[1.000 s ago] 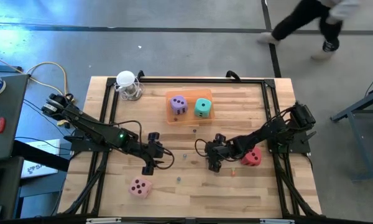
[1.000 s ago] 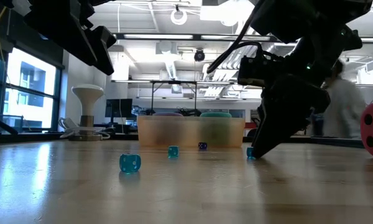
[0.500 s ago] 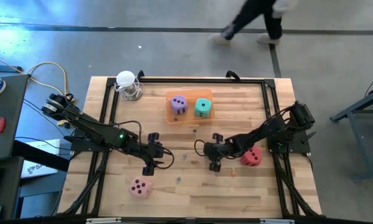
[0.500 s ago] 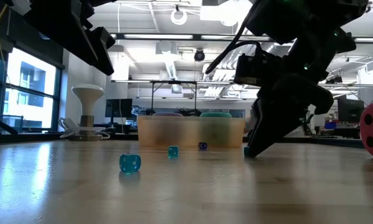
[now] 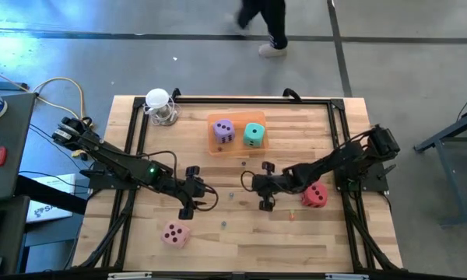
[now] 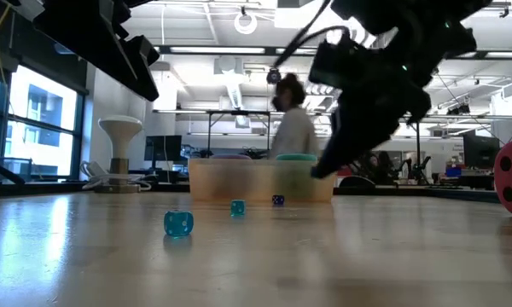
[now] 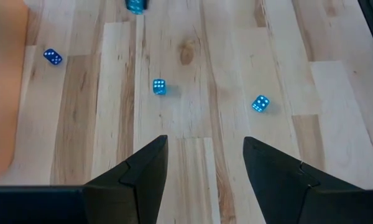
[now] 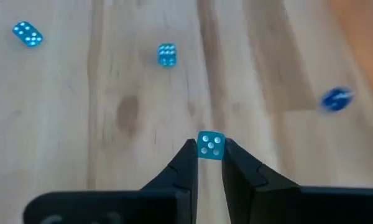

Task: Pick & Place Dice
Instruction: Put the small light blue dice into the orange container

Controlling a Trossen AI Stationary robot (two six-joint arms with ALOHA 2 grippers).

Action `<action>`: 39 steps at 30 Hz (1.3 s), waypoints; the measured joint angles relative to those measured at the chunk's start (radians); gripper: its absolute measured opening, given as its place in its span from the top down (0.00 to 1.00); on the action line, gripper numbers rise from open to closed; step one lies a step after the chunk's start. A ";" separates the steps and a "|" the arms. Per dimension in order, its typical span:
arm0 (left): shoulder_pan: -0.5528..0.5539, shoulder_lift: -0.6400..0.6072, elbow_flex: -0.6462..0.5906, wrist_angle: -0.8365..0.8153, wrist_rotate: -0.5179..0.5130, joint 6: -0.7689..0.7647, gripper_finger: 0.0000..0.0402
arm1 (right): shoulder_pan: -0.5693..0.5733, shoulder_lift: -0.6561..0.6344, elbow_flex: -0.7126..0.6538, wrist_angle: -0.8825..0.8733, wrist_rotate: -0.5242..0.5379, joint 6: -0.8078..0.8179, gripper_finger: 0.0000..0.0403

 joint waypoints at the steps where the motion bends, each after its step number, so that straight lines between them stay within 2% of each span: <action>1: 0.000 0.000 0.000 0.000 0.000 0.000 0.50 | -0.009 -0.012 0.009 -0.011 0.005 -0.020 0.92; 5: 0.000 0.000 0.000 0.000 0.000 0.000 0.50 | -0.060 -0.047 0.071 -0.024 0.041 -0.090 0.91; 10: 0.000 0.000 0.000 0.001 0.000 0.024 0.50 | -0.173 -0.051 0.167 -0.087 0.019 -0.135 0.91; 14: 0.000 0.000 0.000 0.001 0.000 0.049 0.50 | -0.287 -0.048 0.205 -0.080 -0.079 -0.135 0.91; 18: 0.000 0.000 0.000 0.000 0.000 0.051 0.50 | -0.376 -0.041 0.201 -0.096 -0.116 -0.116 0.90; 21: 0.001 0.000 0.000 -0.002 0.000 0.070 0.50 | -0.429 -0.035 0.204 -0.083 -0.181 -0.110 0.90; 28: 0.001 0.000 0.000 0.000 0.000 0.083 0.50 | -0.480 0.024 0.203 -0.081 -0.206 -0.111 0.89; 36: 0.001 0.000 0.000 0.000 0.000 0.084 0.50 | -0.482 0.089 0.203 -0.054 -0.197 -0.138 0.89; 39: 0.001 0.000 0.000 0.000 0.000 0.084 0.50 | -0.482 0.098 0.203 -0.023 -0.191 -0.136 0.86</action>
